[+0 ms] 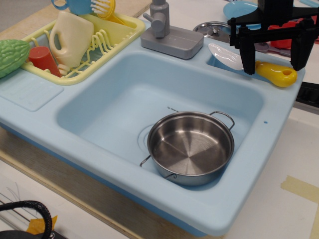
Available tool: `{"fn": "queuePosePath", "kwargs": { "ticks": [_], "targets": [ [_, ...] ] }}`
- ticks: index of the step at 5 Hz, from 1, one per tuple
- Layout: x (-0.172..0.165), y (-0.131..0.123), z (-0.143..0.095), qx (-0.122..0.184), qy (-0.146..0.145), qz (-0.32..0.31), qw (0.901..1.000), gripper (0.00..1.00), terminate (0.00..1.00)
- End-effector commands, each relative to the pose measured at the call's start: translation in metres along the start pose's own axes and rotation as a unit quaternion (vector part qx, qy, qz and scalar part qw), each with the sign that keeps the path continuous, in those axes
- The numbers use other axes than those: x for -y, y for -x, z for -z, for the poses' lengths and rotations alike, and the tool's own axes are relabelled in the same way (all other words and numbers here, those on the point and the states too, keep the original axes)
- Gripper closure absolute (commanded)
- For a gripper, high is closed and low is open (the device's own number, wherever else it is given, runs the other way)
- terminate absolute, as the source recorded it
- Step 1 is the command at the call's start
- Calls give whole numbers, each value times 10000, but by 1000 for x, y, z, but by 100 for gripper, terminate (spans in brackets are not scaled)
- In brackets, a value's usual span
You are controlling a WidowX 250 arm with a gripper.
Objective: Put knife in pot or pan
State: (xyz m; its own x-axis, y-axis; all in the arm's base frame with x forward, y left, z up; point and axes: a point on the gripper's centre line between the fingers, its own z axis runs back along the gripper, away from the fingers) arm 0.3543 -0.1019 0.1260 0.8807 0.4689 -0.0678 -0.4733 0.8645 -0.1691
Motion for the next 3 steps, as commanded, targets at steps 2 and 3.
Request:
{"fn": "queuePosePath", "kwargs": {
  "ticks": [2,3],
  "targets": [
    [1,10,1,-94,37,-84,9999,100,0],
    [-1,15,-1,-148,-8,-170,9997,0,0]
  ]
}}
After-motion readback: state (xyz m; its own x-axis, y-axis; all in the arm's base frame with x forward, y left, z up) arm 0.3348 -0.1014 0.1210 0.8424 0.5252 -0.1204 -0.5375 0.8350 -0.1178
